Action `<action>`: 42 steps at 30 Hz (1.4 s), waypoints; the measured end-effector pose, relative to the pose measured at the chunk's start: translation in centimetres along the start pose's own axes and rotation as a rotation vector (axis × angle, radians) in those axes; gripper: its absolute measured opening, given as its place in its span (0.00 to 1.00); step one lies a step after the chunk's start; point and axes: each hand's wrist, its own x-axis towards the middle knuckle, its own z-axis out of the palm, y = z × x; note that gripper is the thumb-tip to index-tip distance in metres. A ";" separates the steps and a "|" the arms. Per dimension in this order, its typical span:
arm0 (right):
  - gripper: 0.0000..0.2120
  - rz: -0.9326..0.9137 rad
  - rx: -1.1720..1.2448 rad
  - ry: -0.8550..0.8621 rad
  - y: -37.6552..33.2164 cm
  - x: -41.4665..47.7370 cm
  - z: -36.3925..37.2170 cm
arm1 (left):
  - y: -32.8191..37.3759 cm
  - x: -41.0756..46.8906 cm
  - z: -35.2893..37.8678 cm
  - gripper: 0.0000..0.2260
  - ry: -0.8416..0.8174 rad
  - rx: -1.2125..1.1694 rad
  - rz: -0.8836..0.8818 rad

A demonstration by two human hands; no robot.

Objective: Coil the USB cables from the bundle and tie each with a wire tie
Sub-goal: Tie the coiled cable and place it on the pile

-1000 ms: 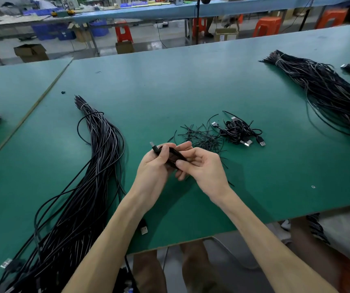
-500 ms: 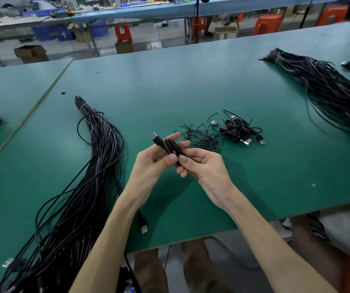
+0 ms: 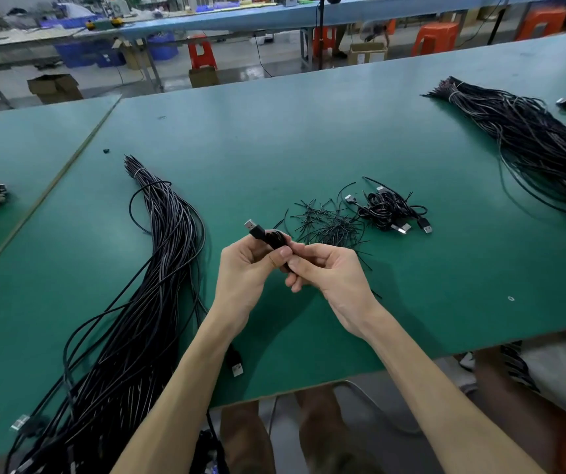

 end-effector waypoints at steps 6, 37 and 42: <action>0.13 -0.066 -0.133 -0.012 0.1 -0.2 0.3 | -0.4 -0.1 0.3 0.03 0.057 -0.033 -0.042; 0.07 0.087 -0.020 -0.237 -0.4 -0.7 0.2 | 0.5 0.5 -1.5 0.15 -0.320 -0.293 -0.223; 0.10 0.275 0.144 -0.393 -0.9 -0.8 -0.1 | 1.0 0.6 -2.6 0.20 -0.328 -0.252 -0.252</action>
